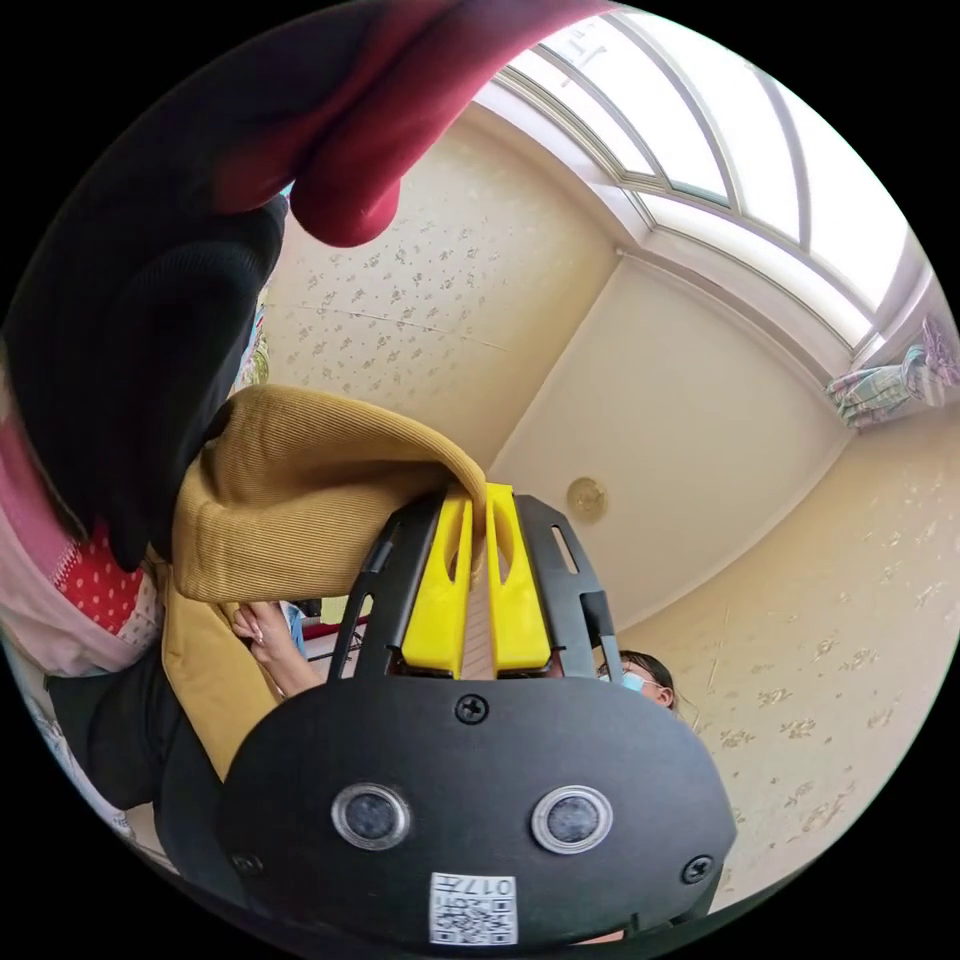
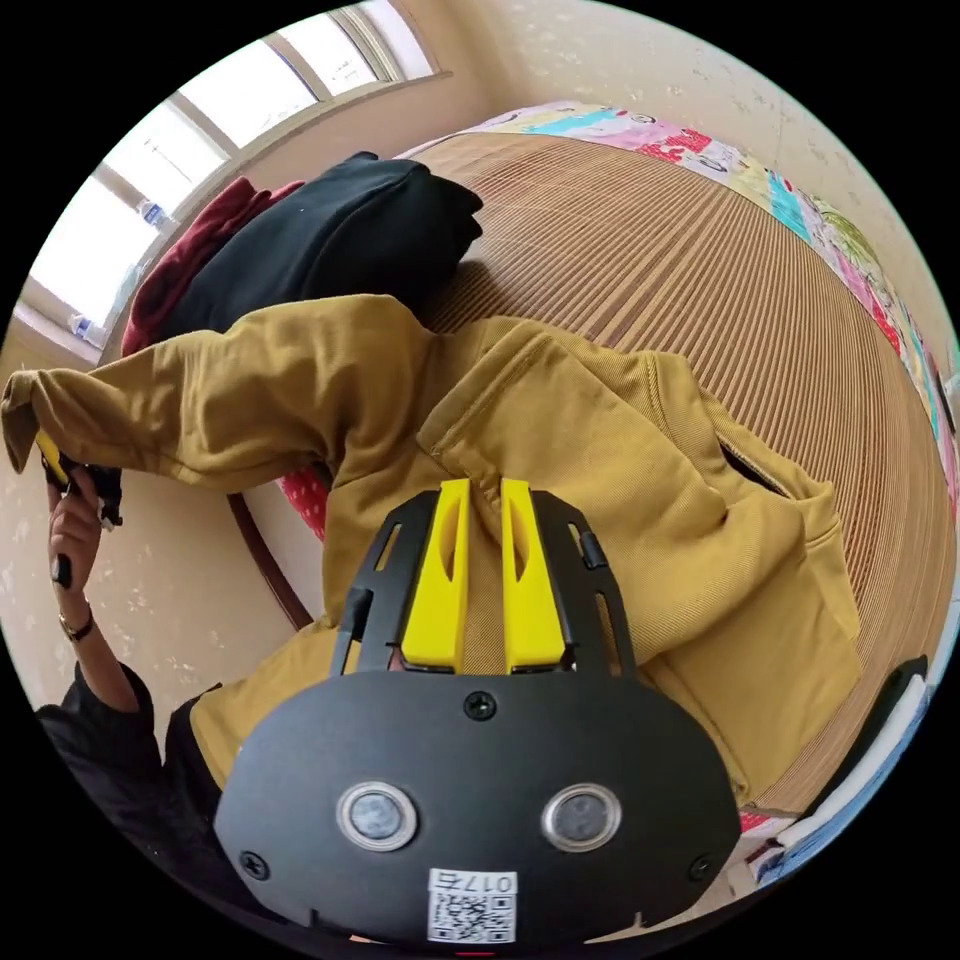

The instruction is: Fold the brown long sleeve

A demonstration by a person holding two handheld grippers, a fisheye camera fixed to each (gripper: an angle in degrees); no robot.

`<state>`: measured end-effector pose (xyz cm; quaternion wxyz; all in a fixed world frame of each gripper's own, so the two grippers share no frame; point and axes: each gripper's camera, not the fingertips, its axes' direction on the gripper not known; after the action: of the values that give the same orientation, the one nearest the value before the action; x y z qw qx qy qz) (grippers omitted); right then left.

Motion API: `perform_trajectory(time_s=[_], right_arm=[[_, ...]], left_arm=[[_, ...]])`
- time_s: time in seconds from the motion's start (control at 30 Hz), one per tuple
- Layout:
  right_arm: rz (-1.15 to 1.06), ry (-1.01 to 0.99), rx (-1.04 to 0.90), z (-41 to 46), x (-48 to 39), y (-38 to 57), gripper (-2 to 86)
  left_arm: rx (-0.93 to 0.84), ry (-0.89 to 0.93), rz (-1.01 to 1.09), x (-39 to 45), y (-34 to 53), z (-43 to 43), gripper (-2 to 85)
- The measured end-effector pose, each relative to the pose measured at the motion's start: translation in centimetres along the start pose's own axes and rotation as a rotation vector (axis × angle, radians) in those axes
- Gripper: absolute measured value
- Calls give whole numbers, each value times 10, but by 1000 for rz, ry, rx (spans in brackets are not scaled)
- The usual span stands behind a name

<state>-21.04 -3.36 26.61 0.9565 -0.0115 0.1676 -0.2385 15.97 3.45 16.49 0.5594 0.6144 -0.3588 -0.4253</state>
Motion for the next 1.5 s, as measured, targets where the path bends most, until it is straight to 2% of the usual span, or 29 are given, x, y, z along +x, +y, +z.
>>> perform_trajectory(time_s=[0.17,0.23,0.3,0.33,0.43,0.5,0.6,0.67,0.7,0.83,0.9,1.0,1.07,1.13,1.17,1.23,1.33,1.5], right_arm=[[-96,-200,196,-40,3,13,47],[-152,-290,121,-35,12,11,55],[-160,-356,-82,-18,30,7,84],[-149,-344,-66,-22,36,11,93],[73,-242,149,-71,89,48,101],[345,-155,270,-106,148,95,94],[584,47,326,-125,205,165,89],[673,97,254,-117,230,195,87],[686,56,228,-112,239,212,88],[591,-92,346,-121,218,241,103],[475,-172,437,-134,180,248,118],[431,-234,554,-140,145,266,125],[466,-285,584,-131,142,281,128],[512,-342,570,-114,151,298,132],[572,-370,534,-100,163,311,134],[652,-401,486,-83,182,336,136],[728,-436,483,-74,203,373,139],[693,-550,605,-80,207,370,139]], left_arm=[[-10,-74,46,8,-5,-29,-5],[3,-55,42,3,-4,-38,-5],[9,-27,31,-5,-3,-46,-5],[14,-4,31,-10,-2,-52,-5],[50,138,23,-27,1,-71,-5],[80,199,17,-36,5,-81,-5],[83,213,8,-48,9,-89,-5],[87,196,5,-55,12,-84,-5],[84,191,7,-57,12,-80,-5],[-43,174,50,-67,14,-1,-3],[-144,130,95,-76,25,56,0],[-423,-142,142,-122,61,166,13],[-800,-374,57,-201,110,241,97],[-971,-438,12,-251,159,252,177],[-1017,-439,29,-272,188,241,185],[-1025,-437,38,-295,223,209,152],[-920,-419,28,-315,256,140,140],[-719,-562,269,-304,283,44,115]])
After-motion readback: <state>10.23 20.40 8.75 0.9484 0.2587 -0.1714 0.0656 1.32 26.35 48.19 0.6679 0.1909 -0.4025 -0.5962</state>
